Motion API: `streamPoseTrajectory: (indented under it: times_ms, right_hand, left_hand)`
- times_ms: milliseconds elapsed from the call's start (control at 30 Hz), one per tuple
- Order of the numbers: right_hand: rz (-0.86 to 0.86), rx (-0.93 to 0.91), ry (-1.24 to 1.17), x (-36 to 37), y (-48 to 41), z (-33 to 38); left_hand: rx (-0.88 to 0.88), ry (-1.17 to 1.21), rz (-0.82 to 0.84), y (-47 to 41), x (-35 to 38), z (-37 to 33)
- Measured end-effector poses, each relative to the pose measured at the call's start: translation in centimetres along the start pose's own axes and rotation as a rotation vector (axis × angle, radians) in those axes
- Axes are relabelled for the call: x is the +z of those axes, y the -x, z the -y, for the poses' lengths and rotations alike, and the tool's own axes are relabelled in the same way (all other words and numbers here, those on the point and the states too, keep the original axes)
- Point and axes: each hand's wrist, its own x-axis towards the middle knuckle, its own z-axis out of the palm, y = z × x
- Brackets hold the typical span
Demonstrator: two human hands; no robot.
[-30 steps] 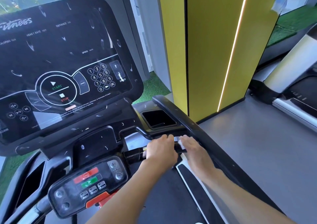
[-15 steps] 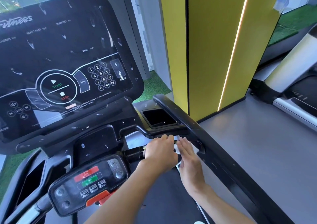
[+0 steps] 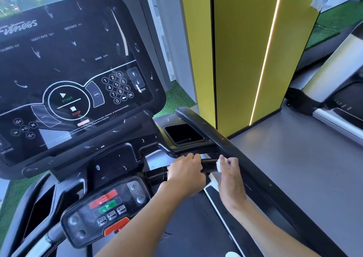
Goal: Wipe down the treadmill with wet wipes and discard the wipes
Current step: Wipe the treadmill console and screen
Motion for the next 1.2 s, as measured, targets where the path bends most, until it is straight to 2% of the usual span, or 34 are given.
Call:
streamPoseTrajectory:
  times_ms: [100, 233, 367, 433, 533, 667, 833, 933, 1100, 1200]
  right_hand:
    - [-0.033, -0.211, -0.009, 1.2, 1.0, 3.2]
    - [-0.001, -0.353, 0.056, 0.1, 0.3, 2.5]
    - [0.055, -0.102, 0.212, -3.0, -1.9, 0.3]
    - [0.096, -0.048, 0.253, -3.6, -2.3, 0.3]
    - [0.189, -0.142, 0.165, -3.5, -2.6, 0.8]
    - [0.181, -0.277, 0.113, -3.7, -2.9, 0.0]
    - [0.271, -0.235, 0.347, -4.8, -4.1, -0.6]
    - [0.336, -0.217, 0.314, -4.6, -5.1, 0.7]
    - [0.371, -0.374, 0.139, -4.4, -5.0, 1.0]
    - [0.344, -0.277, 0.192, -5.0, -5.2, -0.9]
  left_hand:
    - [0.002, 0.008, -0.007, -0.1, 0.1, 0.0]
    - [0.018, 0.031, -0.002, 0.0, 0.1, 0.3]
    - [0.027, 0.033, 0.011, 0.2, 0.0, 0.5]
    - [0.028, 0.037, 0.009, 0.2, 0.1, 0.6]
    - [0.028, 0.038, 0.011, 0.1, 0.2, 0.6]
    - [0.013, 0.048, 0.029, -0.1, 0.2, 0.7]
    - [0.008, 0.057, 0.032, 0.0, 0.0, 0.6]
    - [-0.010, 0.062, 0.040, 0.0, 0.0, 0.5]
    - [-0.035, 0.132, 0.045, -0.1, 0.1, 0.8]
    - [-0.014, 0.204, -0.010, 0.1, -0.1, 1.2]
